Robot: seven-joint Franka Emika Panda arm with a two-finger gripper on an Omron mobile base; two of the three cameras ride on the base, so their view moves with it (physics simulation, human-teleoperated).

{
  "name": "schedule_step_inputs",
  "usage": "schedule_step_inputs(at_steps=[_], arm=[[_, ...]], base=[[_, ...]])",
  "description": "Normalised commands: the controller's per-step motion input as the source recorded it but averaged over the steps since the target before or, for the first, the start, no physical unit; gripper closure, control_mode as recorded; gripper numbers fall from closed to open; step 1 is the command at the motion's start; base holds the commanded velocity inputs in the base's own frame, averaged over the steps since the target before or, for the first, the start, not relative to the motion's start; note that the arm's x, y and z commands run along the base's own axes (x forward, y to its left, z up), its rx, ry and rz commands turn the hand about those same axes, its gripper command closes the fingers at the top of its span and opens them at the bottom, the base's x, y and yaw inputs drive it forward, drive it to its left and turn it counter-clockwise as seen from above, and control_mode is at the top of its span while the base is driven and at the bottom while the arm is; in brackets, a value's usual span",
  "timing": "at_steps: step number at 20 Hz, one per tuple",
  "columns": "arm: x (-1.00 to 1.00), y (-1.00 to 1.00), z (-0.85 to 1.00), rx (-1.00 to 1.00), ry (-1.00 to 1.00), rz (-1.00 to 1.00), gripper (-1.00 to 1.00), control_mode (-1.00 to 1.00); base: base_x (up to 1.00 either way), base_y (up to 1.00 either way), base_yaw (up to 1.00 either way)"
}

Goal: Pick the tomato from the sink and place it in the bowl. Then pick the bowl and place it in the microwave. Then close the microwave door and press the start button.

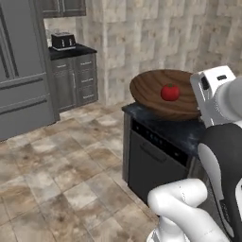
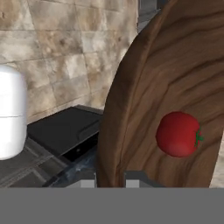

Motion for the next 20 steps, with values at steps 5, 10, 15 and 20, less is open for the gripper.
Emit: schedule_step_inputs(at_steps=[5, 10, 15, 20], arm=[[0.00, 0.00, 0.00, 0.00, 0.00, 0.00, 1.00, 1.00], [0.00, 0.00, 0.00, 0.00, 0.00, 0.00, 1.00, 1.00], [0.00, 0.00, 0.00, 0.00, 0.00, 0.00, 1.00, 1.00], [0.00, 0.00, 0.00, 0.00, 0.00, 0.00, 1.00, 1.00]], base=[[0.00, 0.00, 0.55], [0.00, 0.00, 0.56], [0.16, 0.00, 0.47], [0.90, 0.03, 0.11]])
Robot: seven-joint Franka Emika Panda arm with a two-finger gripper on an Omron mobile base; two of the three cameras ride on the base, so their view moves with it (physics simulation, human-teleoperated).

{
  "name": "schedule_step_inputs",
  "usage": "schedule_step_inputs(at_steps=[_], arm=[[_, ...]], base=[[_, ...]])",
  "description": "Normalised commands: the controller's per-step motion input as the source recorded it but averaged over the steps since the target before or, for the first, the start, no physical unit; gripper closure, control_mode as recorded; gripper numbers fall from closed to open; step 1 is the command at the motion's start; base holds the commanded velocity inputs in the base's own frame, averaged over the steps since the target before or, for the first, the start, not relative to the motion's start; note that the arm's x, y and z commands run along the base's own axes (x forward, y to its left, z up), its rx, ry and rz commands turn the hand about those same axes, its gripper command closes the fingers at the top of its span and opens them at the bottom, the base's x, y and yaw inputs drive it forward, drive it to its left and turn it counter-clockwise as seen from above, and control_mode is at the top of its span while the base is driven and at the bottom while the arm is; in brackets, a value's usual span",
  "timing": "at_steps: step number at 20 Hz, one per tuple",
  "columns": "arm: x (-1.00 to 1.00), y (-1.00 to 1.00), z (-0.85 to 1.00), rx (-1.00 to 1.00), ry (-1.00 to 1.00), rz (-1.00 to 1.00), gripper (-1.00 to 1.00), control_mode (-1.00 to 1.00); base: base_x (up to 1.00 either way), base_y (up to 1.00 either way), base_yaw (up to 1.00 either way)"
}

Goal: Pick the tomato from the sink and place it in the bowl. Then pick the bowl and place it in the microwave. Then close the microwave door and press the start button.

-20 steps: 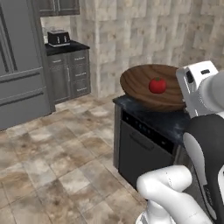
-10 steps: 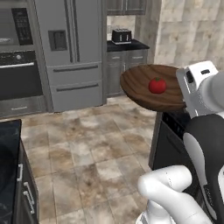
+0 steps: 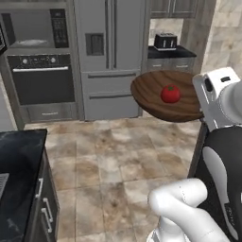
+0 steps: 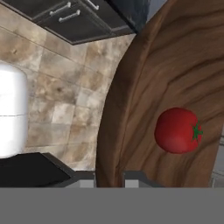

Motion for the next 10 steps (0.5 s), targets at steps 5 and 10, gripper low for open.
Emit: schedule_step_inputs(at_steps=[5, 10], arm=[[0.00, 0.00, 0.00, 0.00, 0.00, 0.00, 1.00, 1.00], [0.00, 0.00, 0.00, 0.00, 0.00, 0.00, 1.00, 1.00]], base=[[1.00, 0.03, 0.00], [1.00, 0.05, 0.00]])
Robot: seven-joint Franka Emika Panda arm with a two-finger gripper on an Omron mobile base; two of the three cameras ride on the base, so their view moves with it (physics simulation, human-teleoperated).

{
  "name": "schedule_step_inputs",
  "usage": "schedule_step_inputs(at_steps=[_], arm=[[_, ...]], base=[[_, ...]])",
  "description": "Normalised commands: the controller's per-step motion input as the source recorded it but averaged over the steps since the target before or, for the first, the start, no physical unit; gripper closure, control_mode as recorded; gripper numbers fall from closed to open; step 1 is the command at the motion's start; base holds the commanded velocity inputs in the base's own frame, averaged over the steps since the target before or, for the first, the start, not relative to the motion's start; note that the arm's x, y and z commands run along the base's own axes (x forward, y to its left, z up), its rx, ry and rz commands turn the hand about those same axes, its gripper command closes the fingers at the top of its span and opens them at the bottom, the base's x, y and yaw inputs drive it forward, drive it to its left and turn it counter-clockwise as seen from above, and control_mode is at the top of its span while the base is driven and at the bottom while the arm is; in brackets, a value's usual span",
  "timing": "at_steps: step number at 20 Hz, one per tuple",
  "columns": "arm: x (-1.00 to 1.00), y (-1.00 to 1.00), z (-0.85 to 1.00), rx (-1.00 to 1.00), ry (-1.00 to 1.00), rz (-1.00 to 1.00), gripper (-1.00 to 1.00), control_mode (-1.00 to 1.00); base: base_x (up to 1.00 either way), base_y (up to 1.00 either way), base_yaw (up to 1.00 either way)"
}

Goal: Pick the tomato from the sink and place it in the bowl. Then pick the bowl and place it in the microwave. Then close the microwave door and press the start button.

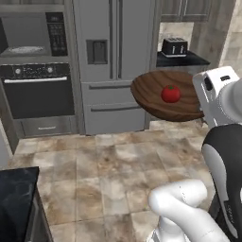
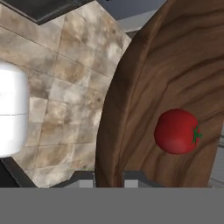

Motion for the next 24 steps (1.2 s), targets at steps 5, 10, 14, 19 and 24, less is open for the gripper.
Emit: schedule_step_inputs(at_steps=[5, 10, 14, 19, 24], arm=[[0.00, 0.00, 0.00, 0.00, 0.00, 0.00, 1.00, 1.00], [0.00, 0.00, 0.00, 0.00, 0.00, 0.00, 1.00, 1.00], [0.00, 0.00, 0.00, 0.00, 0.00, 0.00, 1.00, 1.00], [0.00, 0.00, 0.00, 0.00, 0.00, 0.00, 1.00, 1.00], [0.00, 0.00, 0.00, 0.00, 0.00, 0.00, 1.00, 1.00]], base=[[1.00, 0.05, 0.00], [1.00, 0.07, 0.00], [1.00, 0.05, 0.00], [1.00, 0.16, 0.00], [0.99, 0.43, -0.03]])
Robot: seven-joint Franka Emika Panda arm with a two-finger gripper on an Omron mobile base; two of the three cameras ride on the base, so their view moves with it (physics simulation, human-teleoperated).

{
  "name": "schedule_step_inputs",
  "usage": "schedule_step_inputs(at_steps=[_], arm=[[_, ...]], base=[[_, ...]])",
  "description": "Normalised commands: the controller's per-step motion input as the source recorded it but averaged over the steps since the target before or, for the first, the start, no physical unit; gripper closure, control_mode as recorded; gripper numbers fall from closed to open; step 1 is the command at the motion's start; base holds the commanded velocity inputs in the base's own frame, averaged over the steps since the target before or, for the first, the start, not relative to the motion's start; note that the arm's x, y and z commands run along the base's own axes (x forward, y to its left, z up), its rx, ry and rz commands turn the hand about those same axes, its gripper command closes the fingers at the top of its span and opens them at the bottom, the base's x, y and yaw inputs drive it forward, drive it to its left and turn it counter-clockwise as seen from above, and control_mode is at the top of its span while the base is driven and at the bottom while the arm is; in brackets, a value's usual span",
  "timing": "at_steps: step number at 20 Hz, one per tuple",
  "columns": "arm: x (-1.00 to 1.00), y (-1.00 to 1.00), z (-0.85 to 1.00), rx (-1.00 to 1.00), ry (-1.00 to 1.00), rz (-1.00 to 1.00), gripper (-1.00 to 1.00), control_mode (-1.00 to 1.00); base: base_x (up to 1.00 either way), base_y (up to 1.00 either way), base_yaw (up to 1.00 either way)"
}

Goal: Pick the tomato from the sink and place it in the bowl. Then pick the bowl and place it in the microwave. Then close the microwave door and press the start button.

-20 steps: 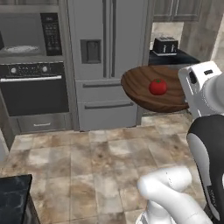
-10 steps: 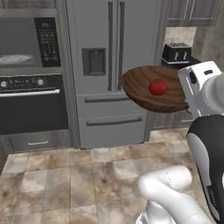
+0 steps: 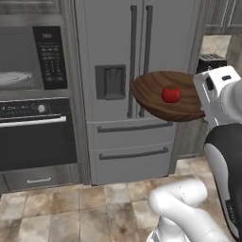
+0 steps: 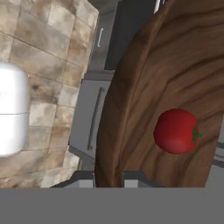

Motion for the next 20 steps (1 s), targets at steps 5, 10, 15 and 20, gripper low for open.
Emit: schedule_step_inputs(at_steps=[5, 10, 15, 20], arm=[[0.00, 0.00, 0.00, 0.00, 0.00, 0.00, 1.00, 1.00], [0.00, 0.00, 0.00, 0.00, 0.00, 0.00, 1.00, 1.00], [0.00, 0.00, 0.00, 0.00, 0.00, 0.00, 1.00, 1.00], [0.00, 0.00, 0.00, 0.00, 0.00, 0.00, 1.00, 1.00]], base=[[0.57, 0.84, -0.04], [0.21, 1.00, -0.02], [0.38, 0.93, -0.03], [0.59, 0.60, -0.05]])
